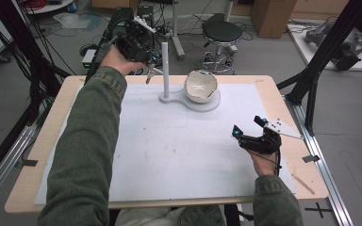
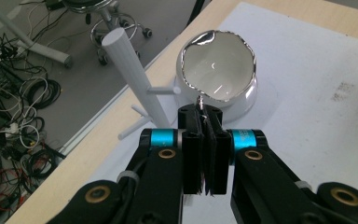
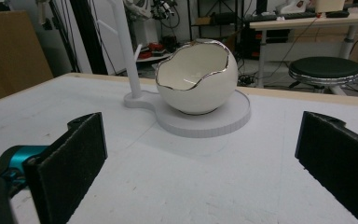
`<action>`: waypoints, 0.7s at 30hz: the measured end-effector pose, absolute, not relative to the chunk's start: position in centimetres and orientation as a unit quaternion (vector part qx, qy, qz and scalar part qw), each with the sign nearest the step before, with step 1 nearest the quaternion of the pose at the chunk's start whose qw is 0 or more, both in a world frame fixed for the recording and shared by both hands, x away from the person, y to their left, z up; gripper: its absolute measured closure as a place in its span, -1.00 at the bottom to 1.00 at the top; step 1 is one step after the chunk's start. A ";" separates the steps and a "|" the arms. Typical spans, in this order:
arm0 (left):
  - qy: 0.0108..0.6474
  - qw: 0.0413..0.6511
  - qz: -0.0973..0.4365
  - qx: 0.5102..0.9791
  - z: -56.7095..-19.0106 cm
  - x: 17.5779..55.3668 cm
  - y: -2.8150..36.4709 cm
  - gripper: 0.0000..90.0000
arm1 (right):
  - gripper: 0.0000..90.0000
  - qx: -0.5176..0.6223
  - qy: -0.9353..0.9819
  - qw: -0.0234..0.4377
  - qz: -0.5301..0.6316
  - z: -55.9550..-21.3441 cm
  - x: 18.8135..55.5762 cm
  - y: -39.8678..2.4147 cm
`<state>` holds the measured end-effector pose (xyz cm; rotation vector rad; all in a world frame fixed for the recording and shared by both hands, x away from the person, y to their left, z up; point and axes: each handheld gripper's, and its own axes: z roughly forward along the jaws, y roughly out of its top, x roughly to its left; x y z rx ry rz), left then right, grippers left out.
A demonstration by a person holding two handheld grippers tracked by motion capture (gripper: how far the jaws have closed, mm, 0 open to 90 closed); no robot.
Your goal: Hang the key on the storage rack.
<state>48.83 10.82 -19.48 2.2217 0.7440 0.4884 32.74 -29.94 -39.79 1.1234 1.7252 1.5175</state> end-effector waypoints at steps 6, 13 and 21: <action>0.295 0.374 0.195 0.858 -19.5 49.7 10.2 0.93 | -0.98 0.422 0.648 0.286 0.565 -39.8 32.7 -30.0; 0.296 0.378 0.197 0.855 -19.7 50.5 9.2 0.93 | -0.98 0.420 0.652 0.287 0.562 -39.9 32.6 -29.9; 0.306 0.379 0.202 0.850 -20.1 51.1 8.2 0.93 | -0.98 0.422 0.651 0.289 0.562 -39.9 32.5 -29.9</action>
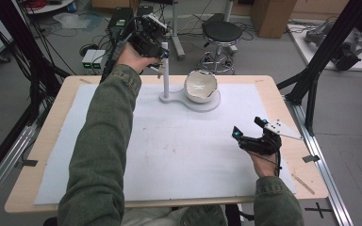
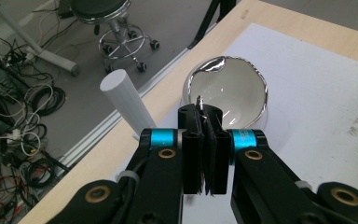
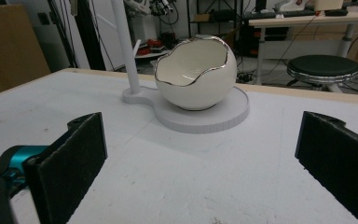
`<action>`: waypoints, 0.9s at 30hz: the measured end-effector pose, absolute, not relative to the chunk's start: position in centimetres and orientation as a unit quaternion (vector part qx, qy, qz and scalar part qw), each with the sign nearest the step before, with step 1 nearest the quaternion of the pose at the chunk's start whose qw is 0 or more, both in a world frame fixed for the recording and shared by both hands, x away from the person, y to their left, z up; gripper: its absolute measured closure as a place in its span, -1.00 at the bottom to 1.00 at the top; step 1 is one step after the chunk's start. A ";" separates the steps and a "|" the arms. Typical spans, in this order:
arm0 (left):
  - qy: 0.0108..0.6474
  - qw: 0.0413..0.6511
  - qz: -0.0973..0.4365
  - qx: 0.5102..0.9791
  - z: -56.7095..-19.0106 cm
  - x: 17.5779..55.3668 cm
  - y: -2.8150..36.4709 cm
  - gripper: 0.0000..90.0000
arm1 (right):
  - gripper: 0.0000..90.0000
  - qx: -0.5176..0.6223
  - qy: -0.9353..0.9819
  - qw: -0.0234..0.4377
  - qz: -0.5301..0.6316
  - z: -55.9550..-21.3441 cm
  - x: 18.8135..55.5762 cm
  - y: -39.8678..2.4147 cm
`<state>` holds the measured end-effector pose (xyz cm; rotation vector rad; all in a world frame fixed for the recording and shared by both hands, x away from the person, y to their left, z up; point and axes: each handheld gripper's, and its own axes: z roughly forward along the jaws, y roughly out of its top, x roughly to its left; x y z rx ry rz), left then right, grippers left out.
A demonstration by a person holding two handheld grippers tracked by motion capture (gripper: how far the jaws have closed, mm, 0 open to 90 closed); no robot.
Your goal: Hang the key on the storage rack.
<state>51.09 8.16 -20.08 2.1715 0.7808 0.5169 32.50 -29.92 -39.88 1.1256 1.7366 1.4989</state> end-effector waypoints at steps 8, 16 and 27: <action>0.324 0.369 0.215 0.845 -20.4 51.8 6.9 0.93 | -0.98 0.426 0.651 0.288 0.559 -39.9 32.6 -30.1; 0.320 0.363 0.242 0.841 -20.7 52.5 5.6 0.93 | -0.98 0.426 0.649 0.293 0.558 -39.9 32.6 -30.2; 0.328 0.347 0.268 0.837 -22.0 53.3 4.7 0.93 | -0.98 0.430 0.648 0.294 0.556 -40.0 32.4 -30.6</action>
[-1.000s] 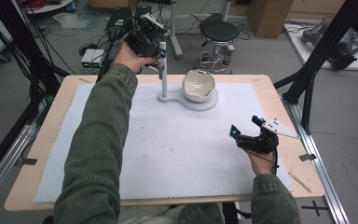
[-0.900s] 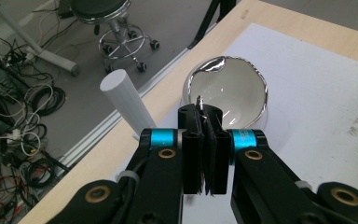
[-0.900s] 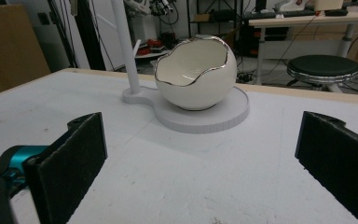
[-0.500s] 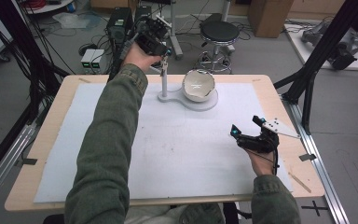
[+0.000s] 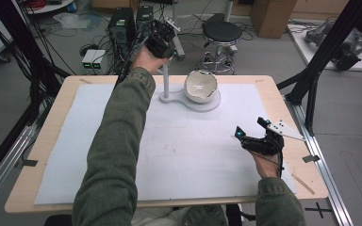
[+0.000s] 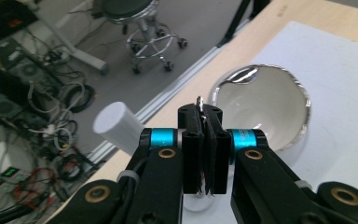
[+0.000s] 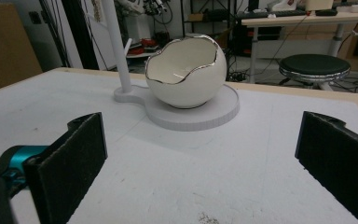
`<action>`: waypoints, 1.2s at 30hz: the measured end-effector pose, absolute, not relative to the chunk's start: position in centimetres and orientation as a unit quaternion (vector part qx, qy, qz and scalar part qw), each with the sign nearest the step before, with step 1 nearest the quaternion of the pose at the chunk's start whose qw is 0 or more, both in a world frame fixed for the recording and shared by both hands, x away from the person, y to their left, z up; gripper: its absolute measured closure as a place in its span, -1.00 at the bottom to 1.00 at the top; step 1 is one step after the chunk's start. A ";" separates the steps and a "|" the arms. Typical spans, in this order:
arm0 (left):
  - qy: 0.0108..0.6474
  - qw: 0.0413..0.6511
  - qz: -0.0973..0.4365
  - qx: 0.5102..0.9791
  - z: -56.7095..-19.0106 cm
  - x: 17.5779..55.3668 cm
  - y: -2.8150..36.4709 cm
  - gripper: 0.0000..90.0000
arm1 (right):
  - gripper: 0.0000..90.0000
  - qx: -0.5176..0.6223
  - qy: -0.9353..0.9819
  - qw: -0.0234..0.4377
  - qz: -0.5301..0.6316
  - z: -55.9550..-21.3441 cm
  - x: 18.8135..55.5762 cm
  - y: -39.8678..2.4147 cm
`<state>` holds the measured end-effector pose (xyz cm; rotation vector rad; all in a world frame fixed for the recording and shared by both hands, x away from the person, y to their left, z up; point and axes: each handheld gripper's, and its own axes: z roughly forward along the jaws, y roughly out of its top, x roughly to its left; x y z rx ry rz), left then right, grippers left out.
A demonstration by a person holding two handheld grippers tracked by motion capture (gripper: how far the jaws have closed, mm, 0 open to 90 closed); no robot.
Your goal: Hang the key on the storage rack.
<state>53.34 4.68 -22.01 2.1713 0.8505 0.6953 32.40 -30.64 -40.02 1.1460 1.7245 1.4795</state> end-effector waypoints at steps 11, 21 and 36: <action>0.344 0.358 0.263 0.827 -22.7 53.7 5.0 0.74 | -0.98 0.431 0.649 0.298 0.551 -40.1 32.3 -30.9; 0.327 0.387 0.255 0.823 -21.7 52.0 5.0 -0.14 | -0.98 0.432 0.650 0.294 0.552 -40.1 32.2 -30.9; 0.353 0.438 0.231 0.794 -23.0 50.9 7.5 -0.96 | -0.98 0.434 0.648 0.292 0.554 -40.2 32.4 -30.8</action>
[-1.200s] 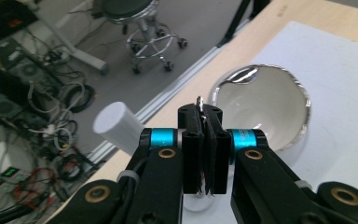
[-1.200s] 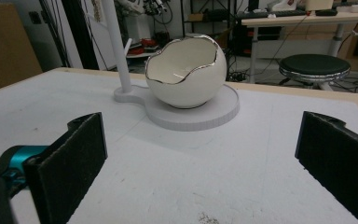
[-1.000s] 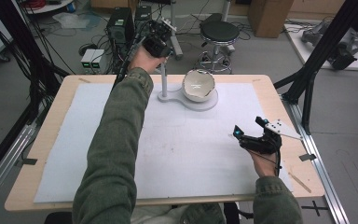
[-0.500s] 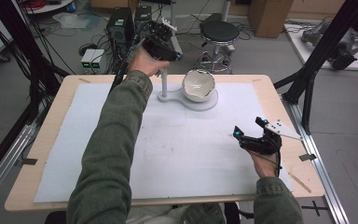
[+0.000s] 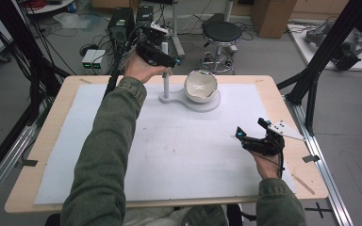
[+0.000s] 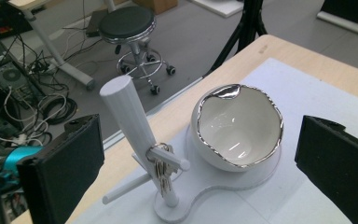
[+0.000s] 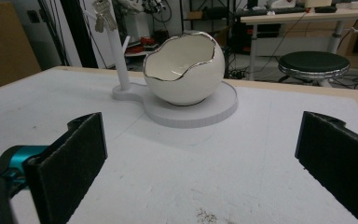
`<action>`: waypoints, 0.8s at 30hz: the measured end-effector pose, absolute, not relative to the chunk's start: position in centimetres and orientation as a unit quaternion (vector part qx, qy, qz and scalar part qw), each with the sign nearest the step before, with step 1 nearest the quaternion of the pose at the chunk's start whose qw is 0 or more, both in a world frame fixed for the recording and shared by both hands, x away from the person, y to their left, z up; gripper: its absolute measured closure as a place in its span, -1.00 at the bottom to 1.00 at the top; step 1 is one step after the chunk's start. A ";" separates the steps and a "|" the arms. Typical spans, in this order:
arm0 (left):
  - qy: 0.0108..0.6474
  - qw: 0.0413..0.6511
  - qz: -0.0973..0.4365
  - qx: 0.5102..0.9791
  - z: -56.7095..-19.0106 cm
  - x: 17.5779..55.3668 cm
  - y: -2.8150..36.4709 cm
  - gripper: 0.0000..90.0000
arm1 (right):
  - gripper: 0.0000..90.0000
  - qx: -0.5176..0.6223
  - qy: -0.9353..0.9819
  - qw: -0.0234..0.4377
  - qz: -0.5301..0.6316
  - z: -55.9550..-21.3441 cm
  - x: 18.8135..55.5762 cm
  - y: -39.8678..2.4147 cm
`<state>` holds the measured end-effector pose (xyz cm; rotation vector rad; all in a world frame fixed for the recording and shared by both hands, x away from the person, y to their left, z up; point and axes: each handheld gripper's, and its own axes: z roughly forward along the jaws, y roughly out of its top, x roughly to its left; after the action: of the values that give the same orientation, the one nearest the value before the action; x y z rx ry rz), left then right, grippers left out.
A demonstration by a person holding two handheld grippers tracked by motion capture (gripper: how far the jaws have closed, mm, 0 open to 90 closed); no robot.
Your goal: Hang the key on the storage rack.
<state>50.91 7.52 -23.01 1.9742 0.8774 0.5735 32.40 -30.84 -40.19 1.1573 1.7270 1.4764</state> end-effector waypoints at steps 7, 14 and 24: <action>0.348 0.448 0.222 0.793 -23.7 50.0 8.4 -0.96 | -0.98 0.436 0.648 0.290 0.553 -40.2 32.4 -30.8; 0.348 0.457 0.222 0.788 -24.3 49.3 9.6 -0.96 | -0.98 0.438 0.646 0.291 0.553 -40.2 32.3 -30.8; 0.351 0.460 0.209 0.788 -25.4 48.5 10.8 -0.96 | -0.98 0.439 0.644 0.291 0.554 -40.2 32.4 -30.8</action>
<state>48.50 10.76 -25.41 1.9405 0.8633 0.5152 32.35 -30.80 -40.15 1.1692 1.7179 1.4781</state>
